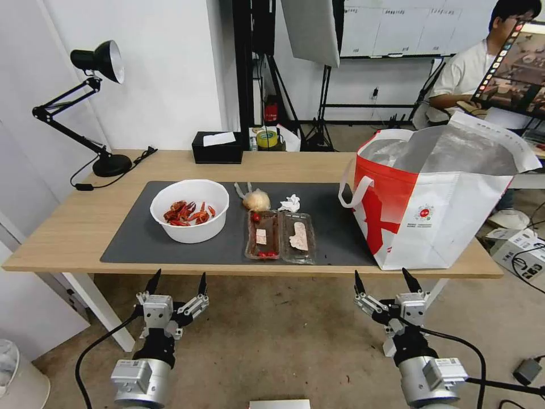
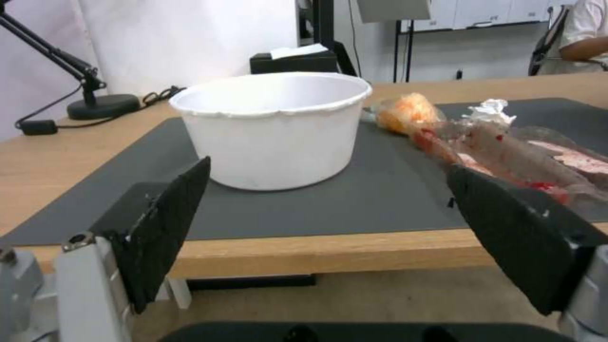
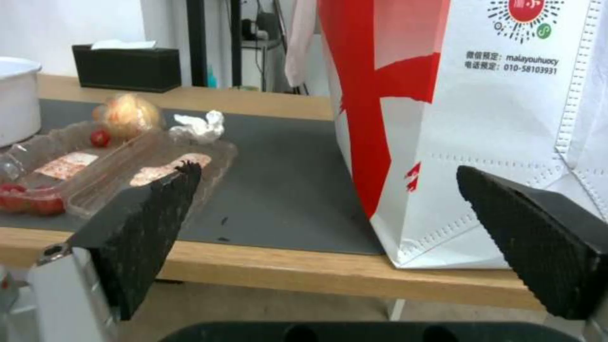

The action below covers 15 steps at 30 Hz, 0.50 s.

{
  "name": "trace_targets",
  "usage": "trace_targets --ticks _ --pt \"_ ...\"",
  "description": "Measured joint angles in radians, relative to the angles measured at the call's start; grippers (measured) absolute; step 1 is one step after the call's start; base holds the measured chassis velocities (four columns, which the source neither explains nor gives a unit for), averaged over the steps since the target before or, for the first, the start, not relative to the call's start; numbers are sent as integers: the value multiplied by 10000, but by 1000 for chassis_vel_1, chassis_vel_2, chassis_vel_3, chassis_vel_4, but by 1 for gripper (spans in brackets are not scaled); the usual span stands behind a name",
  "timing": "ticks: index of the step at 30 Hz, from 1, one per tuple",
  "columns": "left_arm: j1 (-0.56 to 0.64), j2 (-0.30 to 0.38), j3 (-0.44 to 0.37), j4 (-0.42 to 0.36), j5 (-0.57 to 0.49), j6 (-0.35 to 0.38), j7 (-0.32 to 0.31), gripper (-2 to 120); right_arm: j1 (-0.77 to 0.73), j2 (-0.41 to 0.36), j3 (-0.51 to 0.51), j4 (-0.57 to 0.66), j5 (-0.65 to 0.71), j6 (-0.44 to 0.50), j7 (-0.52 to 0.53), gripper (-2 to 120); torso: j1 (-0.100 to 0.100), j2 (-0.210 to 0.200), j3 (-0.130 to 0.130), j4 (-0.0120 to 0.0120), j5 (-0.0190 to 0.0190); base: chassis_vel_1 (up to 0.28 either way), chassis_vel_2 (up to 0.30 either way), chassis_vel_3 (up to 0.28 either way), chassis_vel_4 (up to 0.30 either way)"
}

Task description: Pick up the trash from the table and place it into the takeout bag.

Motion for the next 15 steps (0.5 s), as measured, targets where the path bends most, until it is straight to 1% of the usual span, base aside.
trace_targets --ticks 15 --pt "0 0 0 0 0 0 0 100 1 0 0 0 0 0 0 100 0 0 0 0 0 0 0 0 0"
